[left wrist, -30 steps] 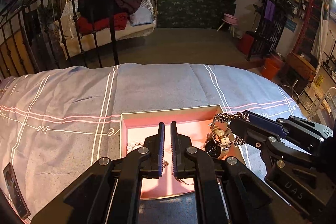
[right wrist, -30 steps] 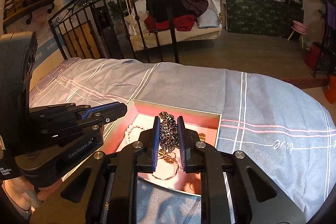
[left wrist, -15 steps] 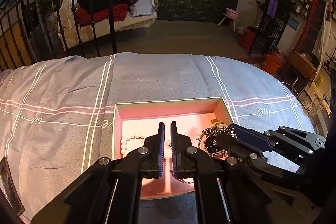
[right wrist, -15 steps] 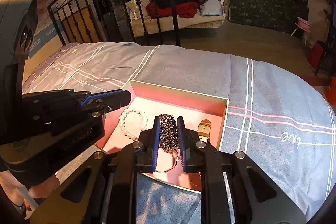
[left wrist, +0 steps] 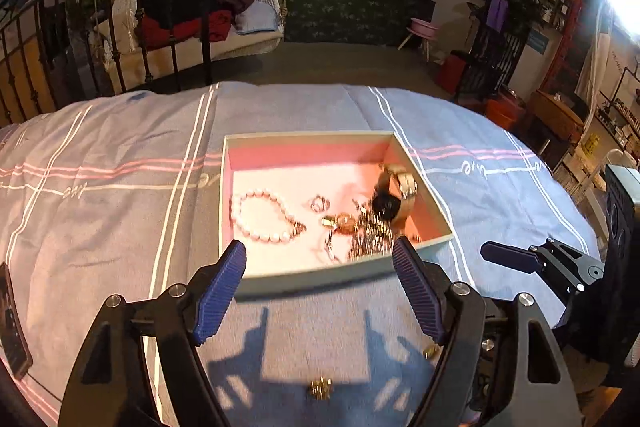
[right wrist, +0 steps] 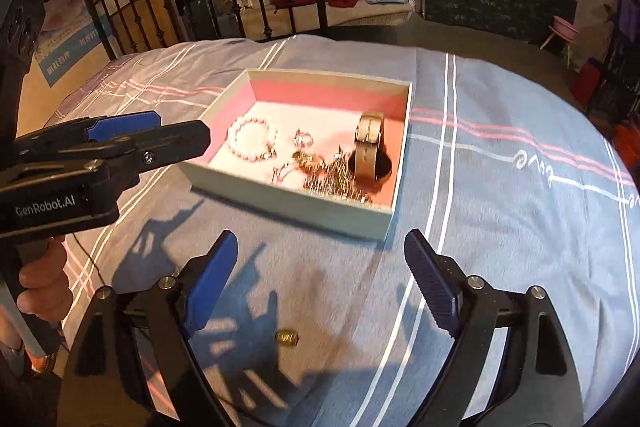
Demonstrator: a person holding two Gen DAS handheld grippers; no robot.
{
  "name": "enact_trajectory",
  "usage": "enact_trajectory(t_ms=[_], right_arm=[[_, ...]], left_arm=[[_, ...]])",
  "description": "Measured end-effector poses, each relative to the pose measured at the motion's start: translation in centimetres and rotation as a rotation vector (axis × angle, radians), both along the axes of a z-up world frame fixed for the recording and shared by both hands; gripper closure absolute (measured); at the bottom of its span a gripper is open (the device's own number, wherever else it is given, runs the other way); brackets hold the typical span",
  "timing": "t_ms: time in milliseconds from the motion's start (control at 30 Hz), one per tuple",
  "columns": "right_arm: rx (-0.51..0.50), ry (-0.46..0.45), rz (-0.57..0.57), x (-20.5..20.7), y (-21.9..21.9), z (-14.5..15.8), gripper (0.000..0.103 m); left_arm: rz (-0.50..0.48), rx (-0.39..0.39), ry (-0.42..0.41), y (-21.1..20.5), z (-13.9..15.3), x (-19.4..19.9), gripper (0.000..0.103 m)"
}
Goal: Organize jewelry
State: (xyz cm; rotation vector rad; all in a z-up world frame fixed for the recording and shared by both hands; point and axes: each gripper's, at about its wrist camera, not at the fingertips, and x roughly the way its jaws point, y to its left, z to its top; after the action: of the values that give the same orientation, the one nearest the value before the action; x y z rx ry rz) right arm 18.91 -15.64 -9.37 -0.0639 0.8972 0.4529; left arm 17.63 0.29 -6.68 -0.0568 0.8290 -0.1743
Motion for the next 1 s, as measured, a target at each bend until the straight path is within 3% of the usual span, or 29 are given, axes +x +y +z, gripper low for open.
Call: enact_trajectory(t_ms=[200,300,433,600,667,900,967,1000], right_arm=[[-0.078,0.079,0.006,-4.3,0.2,-4.3,0.018],[-0.052,0.098,-0.015,-5.0,-0.5,-5.1,0.018],[-0.057,0.091,-0.012,-5.0,-0.3,-5.3,0.015],[-0.074,0.08,-0.005,-5.0,0.1,-5.3,0.013],[-0.073,0.082,-0.004,-4.9,0.1,-5.3,0.012],[-0.099,0.074,-0.006,-4.9,0.6,-5.2,0.012],[-0.102,0.074,0.002,-5.1,0.9,-5.1,0.017],[-0.096,0.075,0.012,-5.2,1.0,-5.0,0.025]], left_arm=[[-0.017,0.053,0.119,-0.3,-5.2,-4.0,0.029],[-0.014,0.033,0.159,0.0,-6.8,-4.8,0.034],[-0.014,0.075,0.142,-0.1,-7.6,-5.0,0.042],[-0.01,0.084,0.128,-0.1,-7.2,-4.9,0.078],[-0.004,0.08,0.128,0.0,-7.1,-4.9,0.085],[-0.002,0.055,0.133,0.1,-6.9,-5.0,0.086],[-0.005,0.057,0.134,-0.1,-6.9,-5.0,0.086],[-0.006,0.057,0.135,-0.1,-6.9,-5.1,0.086]])
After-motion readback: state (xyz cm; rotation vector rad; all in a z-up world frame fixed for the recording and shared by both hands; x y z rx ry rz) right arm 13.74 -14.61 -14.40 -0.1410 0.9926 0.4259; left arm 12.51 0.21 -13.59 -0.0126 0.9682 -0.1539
